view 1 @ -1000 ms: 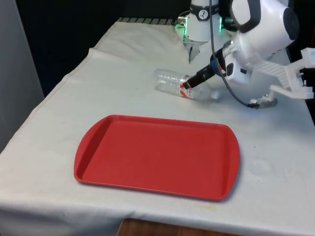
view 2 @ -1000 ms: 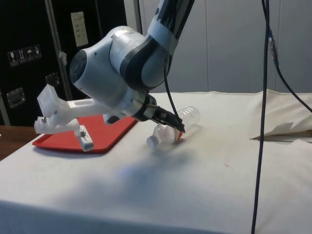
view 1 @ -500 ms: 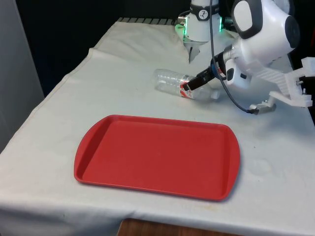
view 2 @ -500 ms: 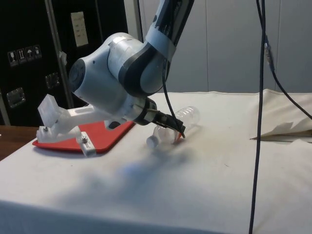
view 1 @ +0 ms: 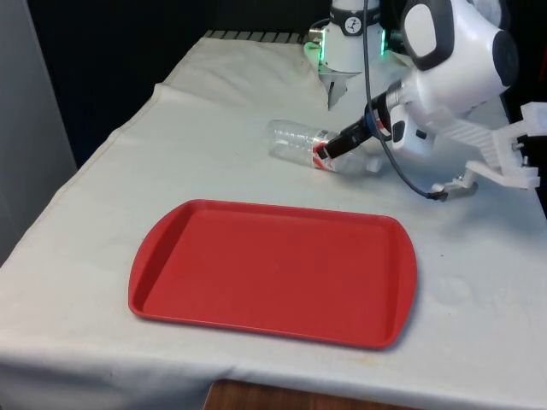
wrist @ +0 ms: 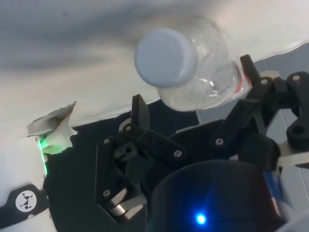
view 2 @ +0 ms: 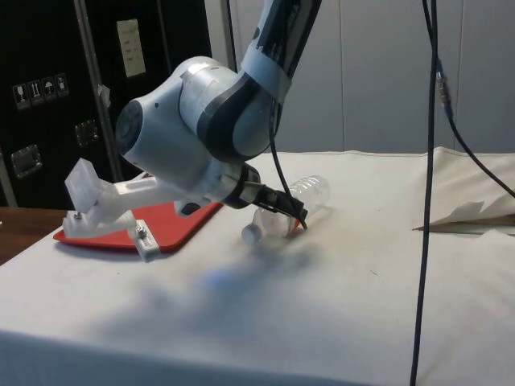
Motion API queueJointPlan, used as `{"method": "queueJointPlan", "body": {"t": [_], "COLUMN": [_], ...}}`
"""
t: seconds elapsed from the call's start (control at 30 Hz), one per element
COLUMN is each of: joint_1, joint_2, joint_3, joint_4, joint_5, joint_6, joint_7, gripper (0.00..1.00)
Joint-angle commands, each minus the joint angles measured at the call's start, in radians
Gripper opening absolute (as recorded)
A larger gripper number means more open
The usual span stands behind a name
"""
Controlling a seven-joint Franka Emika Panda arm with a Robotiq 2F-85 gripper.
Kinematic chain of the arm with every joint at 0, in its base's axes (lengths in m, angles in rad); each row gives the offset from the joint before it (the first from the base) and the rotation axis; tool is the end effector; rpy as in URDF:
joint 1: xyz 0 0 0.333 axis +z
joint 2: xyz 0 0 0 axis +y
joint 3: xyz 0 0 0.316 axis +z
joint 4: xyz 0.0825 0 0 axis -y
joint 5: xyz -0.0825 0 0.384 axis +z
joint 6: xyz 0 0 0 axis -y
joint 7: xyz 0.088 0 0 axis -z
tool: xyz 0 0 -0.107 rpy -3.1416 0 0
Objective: Place the bottle upright on the tray.
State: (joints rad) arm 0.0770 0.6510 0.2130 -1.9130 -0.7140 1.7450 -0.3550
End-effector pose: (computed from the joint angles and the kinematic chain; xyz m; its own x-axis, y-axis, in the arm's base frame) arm 0.5303 0.0993 0.1323 0.2970 0.5617 -0.7722 0.8812 -0.4727 -0.0049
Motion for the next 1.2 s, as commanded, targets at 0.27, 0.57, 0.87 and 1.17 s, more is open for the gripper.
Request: {"method": "queueJointPlan", "body": {"t": [0.27,0.57,0.87,1.17], "joint_1": [0.0,0.002,0.001,0.0], "joint_2": [0.01,0.009,0.01,-0.011], "joint_3": [-0.003,-0.002,0.0,0.004], "joint_4": [0.008,0.006,0.007,0.009], "joint_5": [-0.007,-0.009,-0.013,-0.004], "joint_6": [-0.001,-0.005,-0.011,-0.038], "joint_7": [-0.009,-0.012,-0.012,-0.017], "gripper": [1.0,0.62,0.11,0.0]}}
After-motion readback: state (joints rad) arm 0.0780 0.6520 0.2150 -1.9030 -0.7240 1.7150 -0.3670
